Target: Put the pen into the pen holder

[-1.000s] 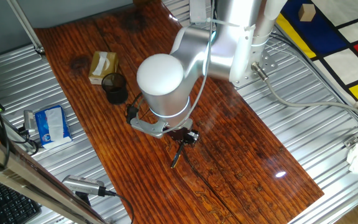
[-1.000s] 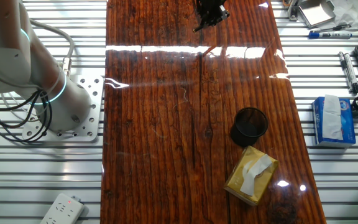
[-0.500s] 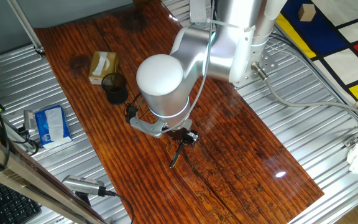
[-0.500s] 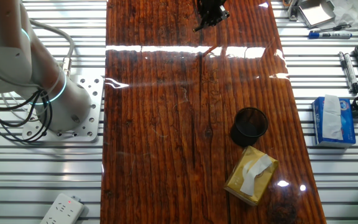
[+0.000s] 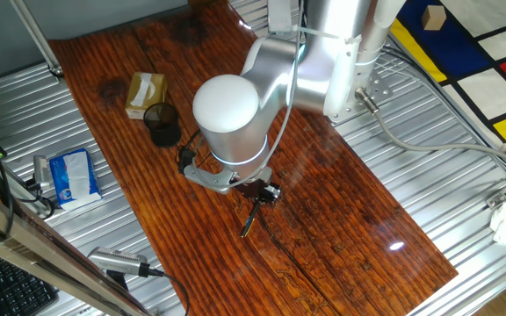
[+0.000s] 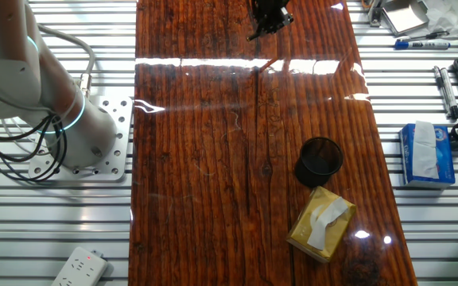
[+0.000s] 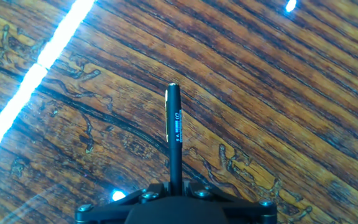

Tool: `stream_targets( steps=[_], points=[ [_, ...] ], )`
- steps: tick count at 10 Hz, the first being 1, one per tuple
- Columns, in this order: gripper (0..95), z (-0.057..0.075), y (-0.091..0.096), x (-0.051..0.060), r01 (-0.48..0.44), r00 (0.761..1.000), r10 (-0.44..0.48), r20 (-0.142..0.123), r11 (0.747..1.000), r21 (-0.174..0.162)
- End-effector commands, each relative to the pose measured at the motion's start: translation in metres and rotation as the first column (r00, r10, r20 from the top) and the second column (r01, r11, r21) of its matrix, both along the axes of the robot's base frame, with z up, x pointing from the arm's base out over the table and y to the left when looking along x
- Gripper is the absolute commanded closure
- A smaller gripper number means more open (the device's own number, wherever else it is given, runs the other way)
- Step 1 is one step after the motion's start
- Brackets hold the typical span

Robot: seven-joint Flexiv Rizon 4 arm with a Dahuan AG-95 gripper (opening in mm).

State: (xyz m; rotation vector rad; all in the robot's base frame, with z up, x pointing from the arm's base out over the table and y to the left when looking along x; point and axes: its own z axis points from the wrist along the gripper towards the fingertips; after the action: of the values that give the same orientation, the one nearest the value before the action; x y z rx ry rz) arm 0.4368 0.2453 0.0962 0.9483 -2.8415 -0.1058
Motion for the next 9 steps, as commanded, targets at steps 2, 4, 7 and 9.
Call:
stream_targets(
  steps=[2,4,7,9],
  points=[
    [95.0,-0.001,0.0,0.001,-0.013,1.0,0.013,0.001,1.0,0.004],
    [95.0,-0.001,0.0,0.001,-0.007,1.0,0.007,0.002,1.0,0.001],
    [95.0,-0.008,-0.013,-0.002,0.006,1.0,-0.006,0.003,1.0,-0.027],
    [95.0,-0.013,-0.049,0.002,-0.067,0.998,0.067,0.004,0.998,-0.022]
  ],
)
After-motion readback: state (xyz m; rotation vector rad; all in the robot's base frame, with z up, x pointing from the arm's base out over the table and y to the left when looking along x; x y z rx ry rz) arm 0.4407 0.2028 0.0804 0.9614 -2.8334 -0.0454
